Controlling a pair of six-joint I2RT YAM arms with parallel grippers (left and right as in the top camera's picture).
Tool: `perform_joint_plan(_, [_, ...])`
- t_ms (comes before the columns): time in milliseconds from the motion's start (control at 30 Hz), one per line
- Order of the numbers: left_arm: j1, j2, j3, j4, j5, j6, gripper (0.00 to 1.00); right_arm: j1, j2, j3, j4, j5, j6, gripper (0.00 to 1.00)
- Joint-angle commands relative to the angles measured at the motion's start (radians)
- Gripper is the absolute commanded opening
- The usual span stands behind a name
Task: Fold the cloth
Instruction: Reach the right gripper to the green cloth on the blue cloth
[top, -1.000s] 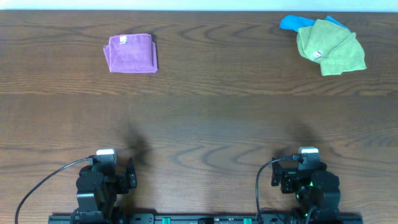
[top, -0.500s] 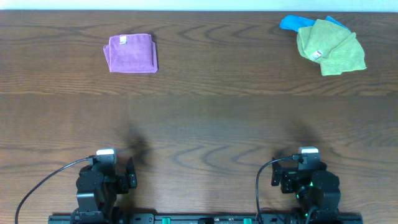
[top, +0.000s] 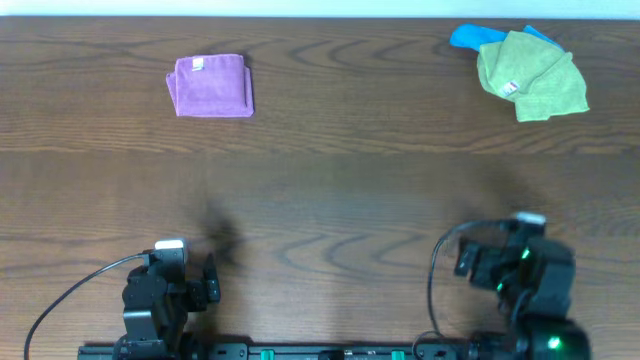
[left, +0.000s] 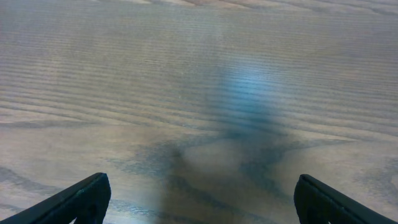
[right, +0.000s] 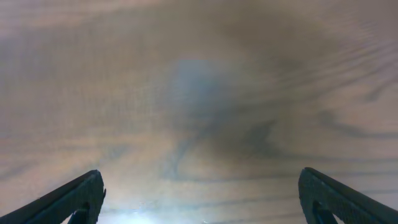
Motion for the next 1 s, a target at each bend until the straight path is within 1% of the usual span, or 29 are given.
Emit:
perform_joint_plan(0, [-0.004,-0.009,-0.011,-0.063,-0.019,0.004,0.96,-0.029,0.167,0.173,-0.011,0.0,0.027,0.99])
perform_joint_plan(200, [-0.004,-0.009,-0.011,-0.063,-0.019,0.004,0.95,-0.031,0.517,0.516,-0.086,0.001,0.027,0.99])
perform_joint_plan(300, [-0.004,-0.009,-0.011,-0.063,-0.019,0.004,0.95,-0.038,0.719,0.708,-0.129,0.004,0.027,0.99])
perform_joint_plan(500, [-0.004,-0.009,-0.011,-0.063,-0.019,0.004,0.95,-0.077,1.009,0.974,-0.172,0.003,0.023,0.99])
perform_joint_plan(667, [-0.004,-0.009,-0.011,-0.063,-0.019,0.004,0.95,-0.101,1.17,1.121,-0.173,0.0,0.024,0.99])
perform_joint_plan(767, [-0.004,-0.009,-0.011,-0.063,-0.019,0.004,0.95,-0.119,1.234,1.18,-0.156,0.003,0.024,0.99])
perform_joint_plan(967, [-0.004,-0.009,-0.011,-0.063,-0.019,0.004,0.95,-0.155,1.329,1.206,0.001,-0.027,0.023,0.99])
